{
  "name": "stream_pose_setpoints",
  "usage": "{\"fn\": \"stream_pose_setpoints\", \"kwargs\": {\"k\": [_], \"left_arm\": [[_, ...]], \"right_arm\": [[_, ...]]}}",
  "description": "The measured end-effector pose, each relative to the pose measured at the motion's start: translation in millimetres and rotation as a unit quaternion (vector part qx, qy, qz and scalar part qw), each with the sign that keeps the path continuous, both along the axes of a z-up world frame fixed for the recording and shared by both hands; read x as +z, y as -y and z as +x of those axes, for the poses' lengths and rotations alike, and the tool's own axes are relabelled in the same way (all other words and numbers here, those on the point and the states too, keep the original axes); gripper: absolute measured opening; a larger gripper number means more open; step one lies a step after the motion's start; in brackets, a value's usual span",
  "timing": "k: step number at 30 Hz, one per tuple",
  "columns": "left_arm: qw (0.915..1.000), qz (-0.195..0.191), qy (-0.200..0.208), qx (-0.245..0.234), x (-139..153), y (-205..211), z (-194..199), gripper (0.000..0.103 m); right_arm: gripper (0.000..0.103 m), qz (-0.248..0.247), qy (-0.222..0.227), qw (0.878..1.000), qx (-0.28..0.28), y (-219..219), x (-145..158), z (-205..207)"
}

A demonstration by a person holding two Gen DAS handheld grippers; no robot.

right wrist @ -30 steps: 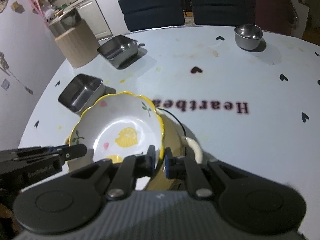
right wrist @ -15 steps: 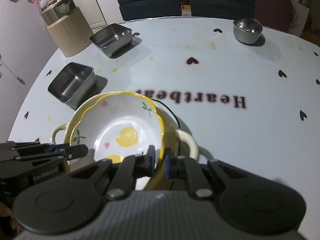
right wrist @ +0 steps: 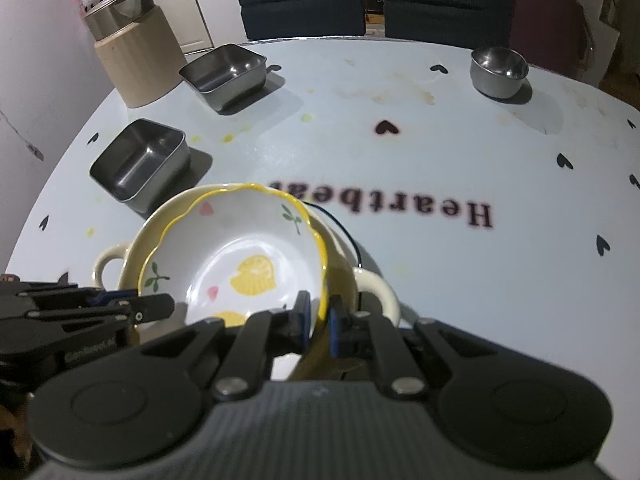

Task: Organize plates and bowls
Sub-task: 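Lower the floral bowl into the cream bowl with both grippers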

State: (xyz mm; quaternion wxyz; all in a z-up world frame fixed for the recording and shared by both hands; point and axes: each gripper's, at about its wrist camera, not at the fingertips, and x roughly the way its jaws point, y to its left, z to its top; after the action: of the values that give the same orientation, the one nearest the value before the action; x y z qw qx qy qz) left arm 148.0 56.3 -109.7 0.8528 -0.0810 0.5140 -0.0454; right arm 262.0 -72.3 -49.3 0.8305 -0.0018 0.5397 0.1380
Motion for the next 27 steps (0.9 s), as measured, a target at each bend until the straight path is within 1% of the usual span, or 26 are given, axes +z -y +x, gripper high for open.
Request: {"fn": "stream_pose_setpoints", "kwargs": {"k": [3, 6, 9, 13, 18, 23, 25, 26, 27], "left_arm": [[1.0000, -0.003, 0.000, 0.001, 1.3, -2.2, -0.6, 0.015], [0.9999, 0.000, 0.011, 0.002, 7.6, -4.9, -2.0, 0.015], [0.9996, -0.003, 0.024, 0.013, 14.4, -10.6, -4.7, 0.015], [0.9996, -0.006, 0.020, 0.017, 15.9, -16.4, -6.1, 0.014], [0.9997, -0.005, 0.020, 0.015, 17.0, -16.4, -7.1, 0.014], [0.9998, -0.001, 0.015, 0.010, 14.9, -14.5, -6.2, 0.014], [0.9999, 0.006, 0.012, 0.005, 13.5, -12.3, -5.6, 0.012], [0.9998, 0.015, 0.011, 0.003, 13.4, -10.8, -5.5, 0.009], [0.9997, 0.021, 0.011, -0.001, 13.7, -9.5, -5.2, 0.009]], "right_arm": [[0.010, -0.001, 0.002, 1.000, 0.001, -0.1, 0.0, 0.0], [0.010, -0.006, 0.008, 1.000, 0.006, -1.8, 0.3, -0.4], [0.010, -0.010, 0.010, 1.000, 0.008, -2.0, -0.6, 0.9], [0.009, -0.011, 0.006, 1.000, 0.009, -3.2, -3.9, 3.5], [0.009, 0.003, -0.007, 1.000, 0.015, -5.2, -10.1, 7.6], [0.009, 0.015, -0.022, 1.000, 0.005, -3.0, -14.8, 12.0], [0.009, 0.022, -0.033, 0.999, -0.002, -1.4, -16.7, 13.6], [0.009, 0.027, -0.041, 0.999, -0.006, 0.2, -18.0, 14.7], [0.009, 0.034, -0.049, 0.998, -0.009, 1.7, -18.9, 15.9]]}}
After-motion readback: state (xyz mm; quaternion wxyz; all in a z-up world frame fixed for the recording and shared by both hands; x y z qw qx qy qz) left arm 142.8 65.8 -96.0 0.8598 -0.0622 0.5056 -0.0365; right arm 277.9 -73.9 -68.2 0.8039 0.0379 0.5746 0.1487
